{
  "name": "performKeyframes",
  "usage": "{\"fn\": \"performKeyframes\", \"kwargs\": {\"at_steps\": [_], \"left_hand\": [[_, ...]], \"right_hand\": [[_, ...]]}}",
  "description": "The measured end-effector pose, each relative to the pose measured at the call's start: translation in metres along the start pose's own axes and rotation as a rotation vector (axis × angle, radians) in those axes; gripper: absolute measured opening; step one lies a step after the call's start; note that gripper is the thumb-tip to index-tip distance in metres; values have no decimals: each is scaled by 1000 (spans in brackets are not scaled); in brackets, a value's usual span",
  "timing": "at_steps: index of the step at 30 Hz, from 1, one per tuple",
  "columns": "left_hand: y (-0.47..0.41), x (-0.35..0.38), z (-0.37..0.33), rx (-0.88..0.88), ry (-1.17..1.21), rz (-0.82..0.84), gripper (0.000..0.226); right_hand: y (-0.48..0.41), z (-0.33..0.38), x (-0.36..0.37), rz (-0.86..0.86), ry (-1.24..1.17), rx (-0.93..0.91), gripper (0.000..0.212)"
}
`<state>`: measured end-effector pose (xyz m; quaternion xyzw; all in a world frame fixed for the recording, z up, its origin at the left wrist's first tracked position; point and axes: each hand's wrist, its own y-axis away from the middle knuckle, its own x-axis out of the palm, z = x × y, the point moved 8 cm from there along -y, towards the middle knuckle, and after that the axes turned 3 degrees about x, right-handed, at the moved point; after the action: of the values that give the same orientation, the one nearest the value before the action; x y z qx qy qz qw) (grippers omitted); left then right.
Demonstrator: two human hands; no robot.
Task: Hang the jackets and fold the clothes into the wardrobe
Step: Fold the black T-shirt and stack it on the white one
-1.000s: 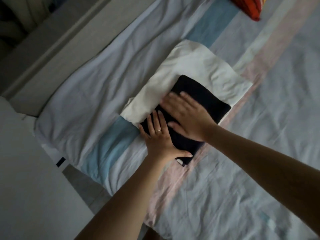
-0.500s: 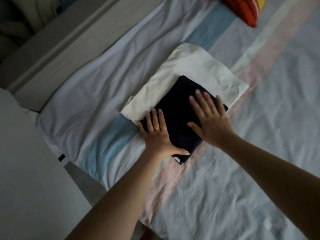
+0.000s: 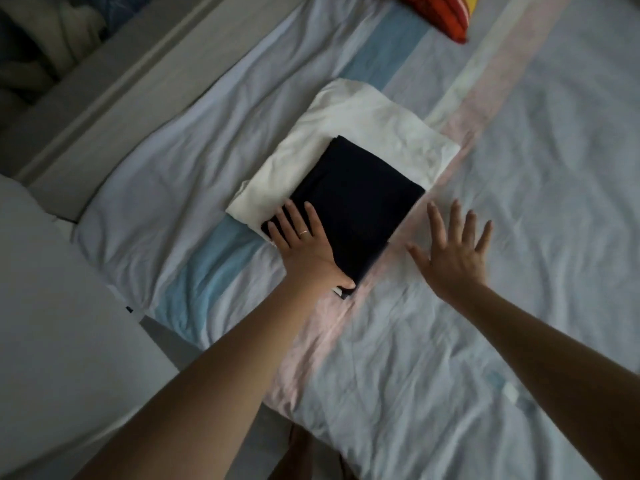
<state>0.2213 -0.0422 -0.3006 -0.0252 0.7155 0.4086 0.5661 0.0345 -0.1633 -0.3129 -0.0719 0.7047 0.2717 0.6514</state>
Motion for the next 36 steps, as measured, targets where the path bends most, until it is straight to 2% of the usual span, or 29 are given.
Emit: {"fn": "performKeyframes", "kwargs": {"at_steps": [1, 3, 5, 7, 10, 13, 15, 17, 19, 22, 24, 26, 27, 29, 30, 32, 33, 34, 36], "left_hand": [[10, 0, -11, 43, 15, -67, 149], [40, 17, -54, 225, 62, -94, 143], [69, 49, -100, 418, 60, 26, 143], [89, 83, -129, 518, 4, 163, 146], [123, 125, -190, 635, -170, 262, 153], [152, 152, -240, 759, -285, 303, 158], [160, 166, -262, 842, -316, 325, 158], [160, 174, -267, 870, -350, 337, 157], [155, 179, -267, 862, -387, 318, 153], [155, 183, -272, 806, -341, 355, 130], [154, 183, -275, 747, -317, 381, 113], [154, 180, -279, 693, -254, 405, 99], [158, 175, -284, 661, -148, 421, 95], [170, 159, -297, 573, 227, 495, 92], [177, 152, -303, 515, 474, 567, 85], [205, 137, -315, 398, 868, 705, 55], [222, 126, -318, 380, 955, 714, 47], [234, 117, -321, 414, 937, 654, 48], [255, 96, -316, 462, 857, 431, 47]], "right_hand": [[14, -8, 5, -9, -36, -31, 78], [57, -47, 17, 3, -56, -58, 71], [105, -100, 36, 59, -79, 21, 65], [147, -143, 55, 108, -87, 100, 65], [218, -230, 72, 147, -96, 346, 67], [273, -290, 89, 211, -181, 670, 65], [281, -302, 87, 122, -225, 720, 61], [277, -300, 80, 6, -276, 732, 50], [271, -306, 79, -107, -465, 850, 33], [273, -317, 83, -163, -629, 1059, 21], [276, -321, 85, -157, -731, 1133, 17], [273, -316, 84, -78, -866, 1093, 15], [274, -309, 80, -15, -922, 1020, 13], [279, -283, 67, 78, -1036, 846, 13], [283, -265, 60, 117, -1098, 767, 19], [298, -227, 43, 202, -1259, 627, 29], [309, -205, 32, 248, -1333, 558, 27], [316, -185, 26, 287, -1393, 501, 21], [335, -156, 10, 319, -1460, 451, 12]]}}
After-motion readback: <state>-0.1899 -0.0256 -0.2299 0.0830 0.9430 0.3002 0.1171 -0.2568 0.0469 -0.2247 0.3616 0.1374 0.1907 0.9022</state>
